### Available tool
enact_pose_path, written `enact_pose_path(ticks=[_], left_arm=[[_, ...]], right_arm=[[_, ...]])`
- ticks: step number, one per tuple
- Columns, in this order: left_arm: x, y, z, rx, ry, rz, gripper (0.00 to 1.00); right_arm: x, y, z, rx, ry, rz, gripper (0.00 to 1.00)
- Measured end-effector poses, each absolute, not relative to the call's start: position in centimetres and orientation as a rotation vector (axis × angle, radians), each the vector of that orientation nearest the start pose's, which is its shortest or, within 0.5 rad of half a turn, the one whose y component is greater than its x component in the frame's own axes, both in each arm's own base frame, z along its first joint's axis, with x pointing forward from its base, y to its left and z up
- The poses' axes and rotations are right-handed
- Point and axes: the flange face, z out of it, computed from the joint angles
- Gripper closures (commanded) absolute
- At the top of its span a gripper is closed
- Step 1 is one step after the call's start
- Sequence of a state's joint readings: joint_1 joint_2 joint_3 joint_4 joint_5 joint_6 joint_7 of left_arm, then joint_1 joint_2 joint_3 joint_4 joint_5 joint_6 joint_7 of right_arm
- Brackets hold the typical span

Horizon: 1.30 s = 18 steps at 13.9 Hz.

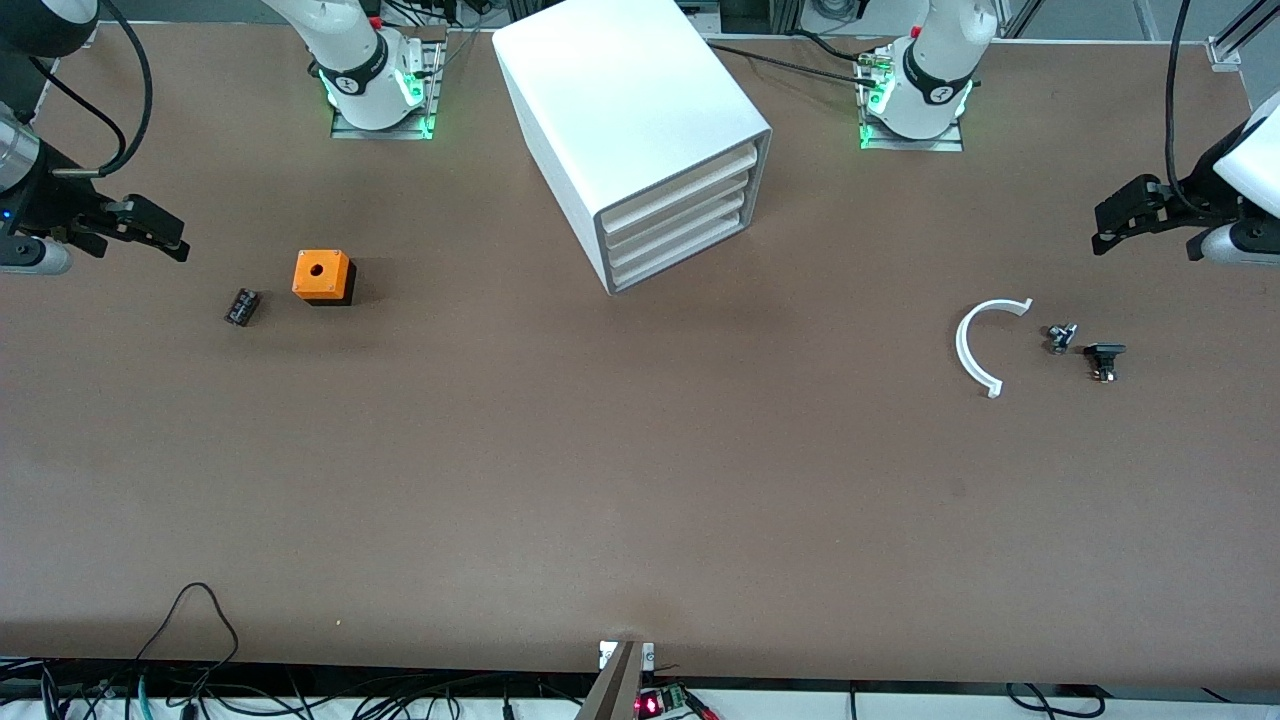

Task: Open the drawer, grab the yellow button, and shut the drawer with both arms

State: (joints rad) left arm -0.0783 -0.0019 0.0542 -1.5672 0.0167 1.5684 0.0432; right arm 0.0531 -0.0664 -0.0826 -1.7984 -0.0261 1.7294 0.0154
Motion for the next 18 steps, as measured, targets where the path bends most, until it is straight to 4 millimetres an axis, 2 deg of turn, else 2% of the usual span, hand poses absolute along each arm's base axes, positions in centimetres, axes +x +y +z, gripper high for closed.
enact_pose_path(ticks=[5, 7, 10, 14, 16, 18], left_arm=[[55.4, -1.6, 62.8, -3.133, 0.116, -0.008, 0.00], [55.6, -2.2, 62.3, -3.182, 0.119, 0.007, 0.00], [57.6, -2.8, 59.0, -3.283, 0.096, 0.096, 0.00], [59.3, -4.3, 54.2, -3.330, 0.103, 0.242, 0.00], [59.8, -5.4, 50.8, -3.389, 0.090, 0.367, 0.00], [60.0, -7.1, 46.6, -3.467, 0.079, 0.527, 0.00]], right_arm=[[54.1, -2.0, 56.6, -3.161, 0.064, 0.005, 0.00], [54.1, -2.0, 56.6, -3.161, 0.064, 0.005, 0.00], [54.1, -1.9, 56.6, -3.161, 0.064, 0.005, 0.00], [54.1, -1.9, 56.6, -3.161, 0.063, 0.005, 0.00], [54.1, -1.9, 56.6, -3.161, 0.063, 0.005, 0.00], [54.1, -1.9, 56.6, -3.161, 0.063, 0.005, 0.00]])
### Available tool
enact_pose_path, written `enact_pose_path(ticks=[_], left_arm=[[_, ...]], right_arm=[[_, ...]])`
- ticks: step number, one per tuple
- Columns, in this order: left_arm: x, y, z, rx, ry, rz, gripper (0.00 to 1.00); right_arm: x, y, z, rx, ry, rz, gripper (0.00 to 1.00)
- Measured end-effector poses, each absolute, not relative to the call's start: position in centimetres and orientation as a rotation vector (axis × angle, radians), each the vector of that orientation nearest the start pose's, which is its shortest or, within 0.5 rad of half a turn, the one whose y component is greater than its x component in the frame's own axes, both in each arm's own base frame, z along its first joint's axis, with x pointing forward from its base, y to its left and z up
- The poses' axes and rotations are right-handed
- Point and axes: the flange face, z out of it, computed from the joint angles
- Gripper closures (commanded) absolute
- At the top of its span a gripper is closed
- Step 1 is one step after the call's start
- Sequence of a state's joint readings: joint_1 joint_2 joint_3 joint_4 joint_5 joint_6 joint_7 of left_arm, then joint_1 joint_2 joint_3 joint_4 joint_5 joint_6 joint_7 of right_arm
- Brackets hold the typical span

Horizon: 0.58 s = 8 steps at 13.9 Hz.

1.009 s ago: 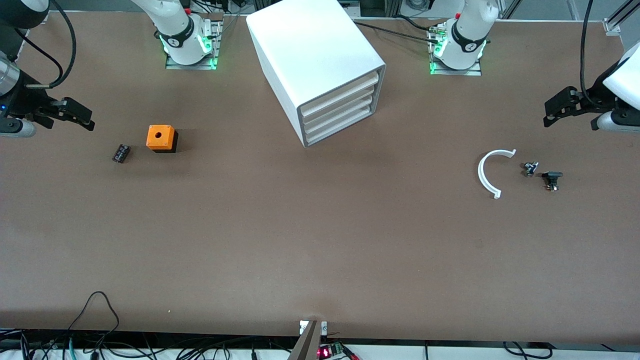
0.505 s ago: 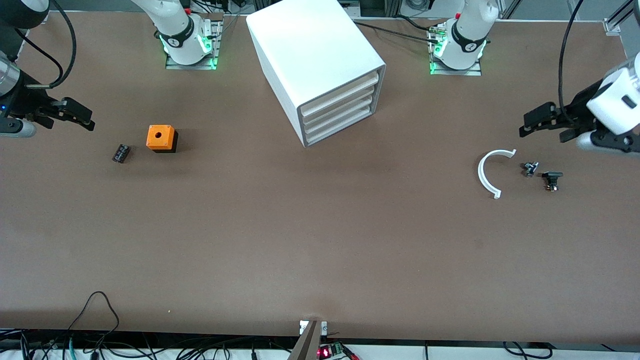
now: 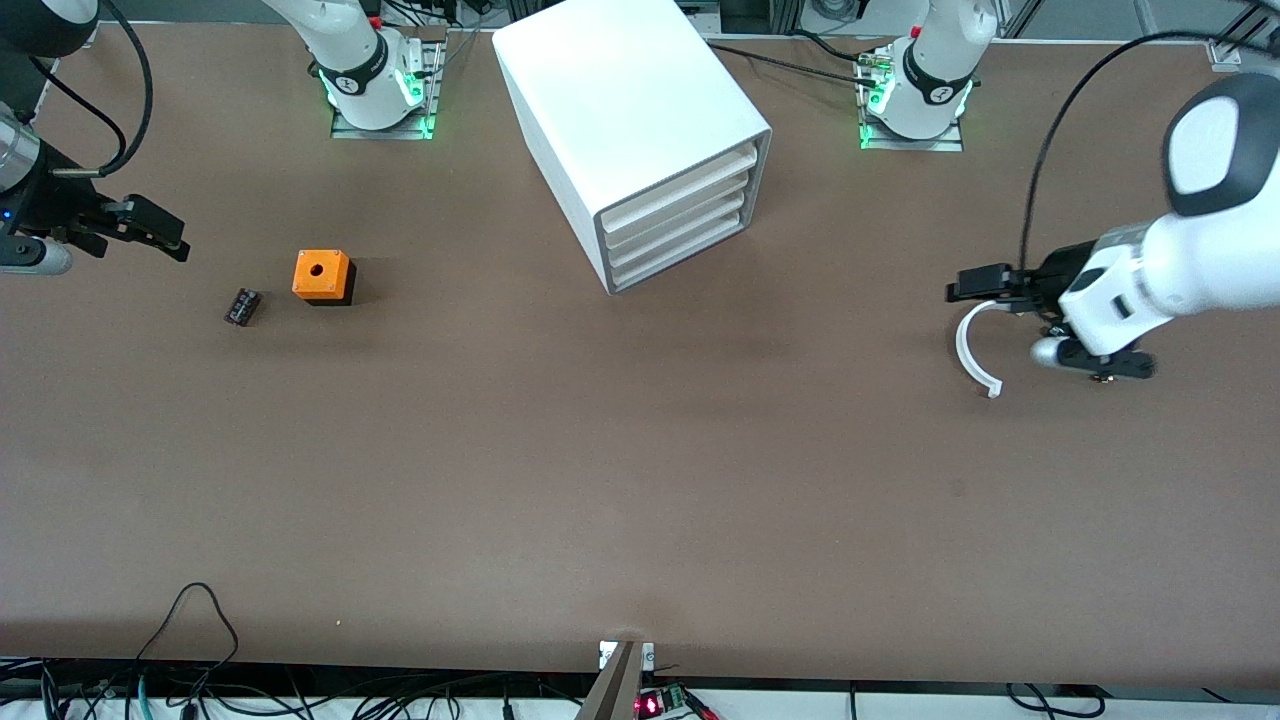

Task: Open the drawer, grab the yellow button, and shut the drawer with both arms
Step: 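Reach the left gripper to the handle of the second drawer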

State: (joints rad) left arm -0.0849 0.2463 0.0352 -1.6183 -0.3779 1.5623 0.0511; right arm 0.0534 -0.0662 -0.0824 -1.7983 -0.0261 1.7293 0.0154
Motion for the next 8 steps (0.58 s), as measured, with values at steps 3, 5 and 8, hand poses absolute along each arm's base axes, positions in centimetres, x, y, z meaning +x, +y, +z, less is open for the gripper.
enact_pose_path(ticks=[3, 5, 8], left_arm=[[59.2, -9.8, 42.3, -3.547, 0.106, 0.773, 0.00], [57.8, -12.3, 39.5, -3.608, 0.114, 0.969, 0.00], [54.9, -15.8, 33.8, -3.668, 0.147, 1.252, 0.00]], right_arm=[[54.1, -1.9, 56.6, -3.161, 0.063, 0.005, 0.00], [54.1, -1.9, 56.6, -3.161, 0.063, 0.005, 0.00], [54.1, -1.9, 56.6, -3.161, 0.063, 0.005, 0.00]])
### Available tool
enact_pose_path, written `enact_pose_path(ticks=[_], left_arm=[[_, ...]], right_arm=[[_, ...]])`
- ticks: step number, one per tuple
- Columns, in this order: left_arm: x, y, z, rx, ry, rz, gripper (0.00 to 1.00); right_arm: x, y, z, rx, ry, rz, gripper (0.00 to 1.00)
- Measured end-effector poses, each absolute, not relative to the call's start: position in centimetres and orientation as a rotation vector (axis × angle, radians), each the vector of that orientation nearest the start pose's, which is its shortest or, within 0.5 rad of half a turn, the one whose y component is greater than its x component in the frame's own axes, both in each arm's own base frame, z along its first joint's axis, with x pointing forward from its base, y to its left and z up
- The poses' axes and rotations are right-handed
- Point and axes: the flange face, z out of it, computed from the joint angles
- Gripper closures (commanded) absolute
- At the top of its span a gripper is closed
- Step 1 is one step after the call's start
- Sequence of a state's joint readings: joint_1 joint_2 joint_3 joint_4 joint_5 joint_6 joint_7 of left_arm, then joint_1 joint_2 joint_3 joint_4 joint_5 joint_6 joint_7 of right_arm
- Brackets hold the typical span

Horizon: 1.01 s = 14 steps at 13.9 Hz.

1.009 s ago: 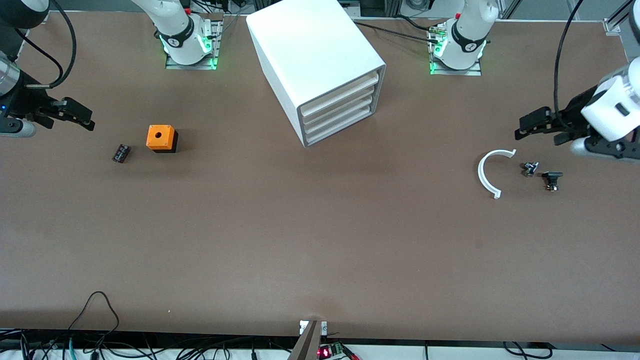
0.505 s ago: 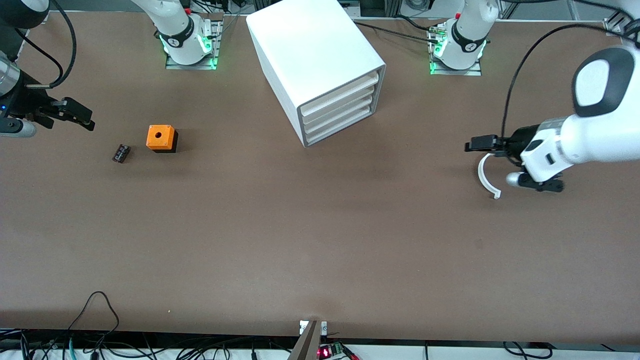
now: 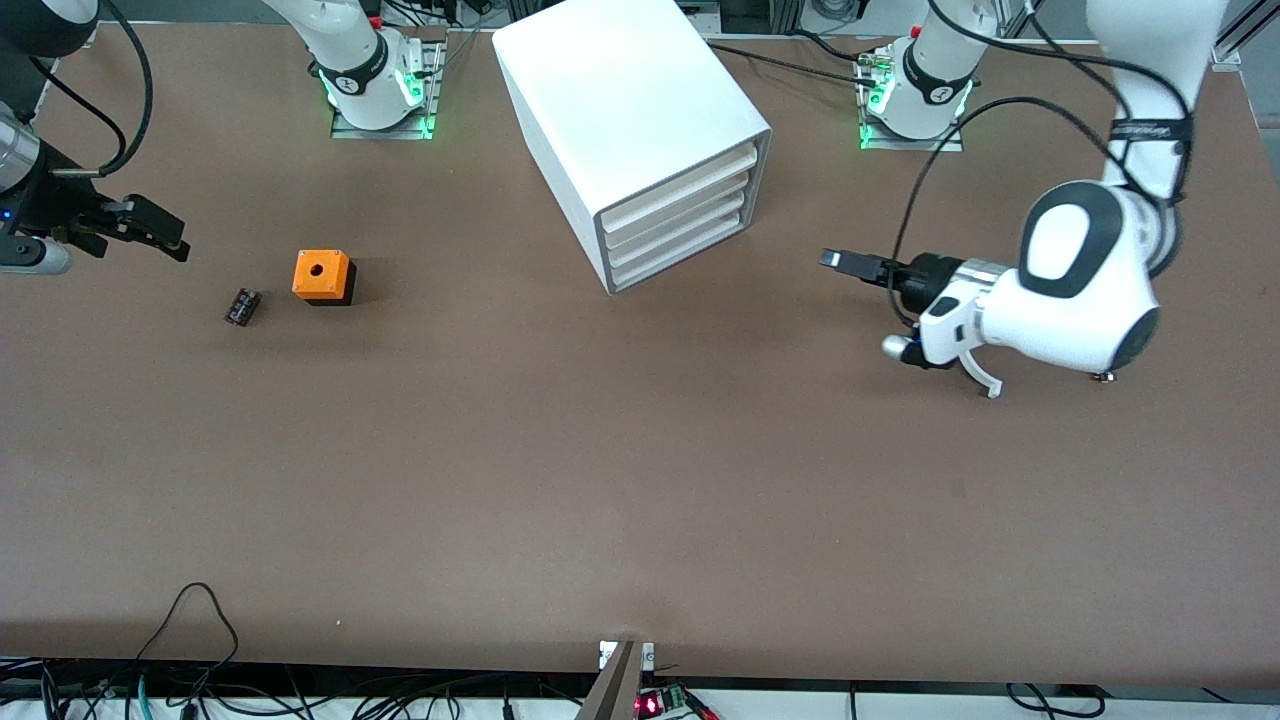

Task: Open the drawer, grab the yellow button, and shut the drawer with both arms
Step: 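Reach the left gripper to the handle of the second drawer, then pull the drawer open with the left gripper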

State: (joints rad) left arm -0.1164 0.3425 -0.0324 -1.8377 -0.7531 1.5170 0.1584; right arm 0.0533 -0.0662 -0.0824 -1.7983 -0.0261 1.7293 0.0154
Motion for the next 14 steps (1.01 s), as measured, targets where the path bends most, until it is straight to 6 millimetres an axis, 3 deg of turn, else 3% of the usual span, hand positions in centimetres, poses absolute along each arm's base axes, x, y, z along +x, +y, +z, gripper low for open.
enact_pose_path(ticks=[2, 5, 9, 13, 14], left_arm=[[52.9, -18.4, 31.0, 2.194, -0.151, -0.824, 0.01], [49.8, -22.8, 29.2, 2.081, -0.146, -0.882, 0.02], [45.7, -27.2, 26.8, 2.014, -0.136, -0.935, 0.08], [42.9, -29.8, 25.4, 1.997, -0.110, -0.952, 0.13], [42.3, -30.1, 25.1, 1.998, -0.113, -0.963, 0.23]], right_arm=[[54.1, -1.9, 56.6, -3.161, 0.064, 0.005, 0.00], [54.1, -1.9, 56.6, -3.161, 0.064, 0.005, 0.00], [54.1, -1.9, 56.6, -3.161, 0.063, 0.005, 0.00], [54.1, -1.9, 56.6, -3.161, 0.062, 0.005, 0.00], [54.1, -1.9, 56.6, -3.161, 0.062, 0.004, 0.00]])
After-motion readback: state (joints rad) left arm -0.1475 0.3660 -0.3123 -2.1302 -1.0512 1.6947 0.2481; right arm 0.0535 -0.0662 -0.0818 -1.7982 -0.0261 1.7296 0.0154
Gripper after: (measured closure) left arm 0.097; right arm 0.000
